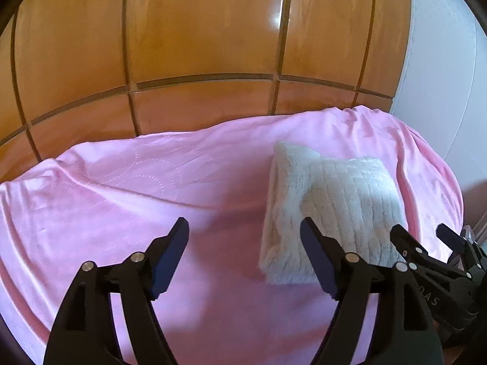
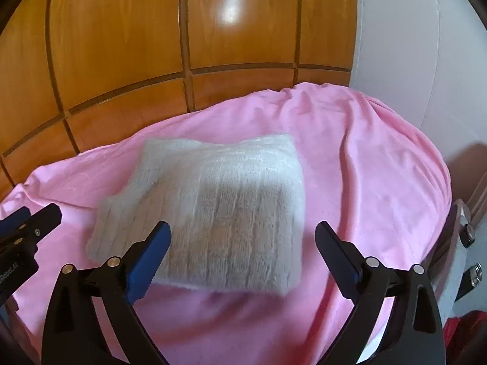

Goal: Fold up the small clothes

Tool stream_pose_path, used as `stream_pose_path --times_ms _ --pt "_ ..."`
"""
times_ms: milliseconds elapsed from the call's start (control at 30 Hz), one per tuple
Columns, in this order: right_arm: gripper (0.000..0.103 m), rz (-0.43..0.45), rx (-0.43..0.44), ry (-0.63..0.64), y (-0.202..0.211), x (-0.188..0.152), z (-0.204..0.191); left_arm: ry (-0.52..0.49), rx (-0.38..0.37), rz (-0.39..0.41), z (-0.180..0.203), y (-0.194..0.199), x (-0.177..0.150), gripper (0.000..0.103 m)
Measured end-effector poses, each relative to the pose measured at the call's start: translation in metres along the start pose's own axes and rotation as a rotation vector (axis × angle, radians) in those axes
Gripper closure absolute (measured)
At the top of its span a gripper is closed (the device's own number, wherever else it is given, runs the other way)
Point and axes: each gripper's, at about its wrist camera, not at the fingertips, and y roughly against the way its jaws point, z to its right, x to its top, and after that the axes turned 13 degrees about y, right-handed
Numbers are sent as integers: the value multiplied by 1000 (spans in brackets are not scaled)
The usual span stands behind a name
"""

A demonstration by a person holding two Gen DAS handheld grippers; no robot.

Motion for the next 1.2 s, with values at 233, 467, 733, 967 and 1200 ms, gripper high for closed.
stream_pose_path --times_ms 233,467,733,967,1200 --pt "6 -3 -40 -16 16 -16 -4 2 11 8 -6 13 -11 18" --pt "4 27 -83 -9 28 -17 -10 -3 43 45 -10 28 -19 10" --pt "4 32 -80 18 28 -19 -19 8 69 59 -17 31 -18 6" --pt "4 34 -64 9 25 -20 -16 -12 74 54 -12 32 -21 5" --pt "4 28 -47 -12 23 -20 -12 -28 60 72 -8 40 -22 3"
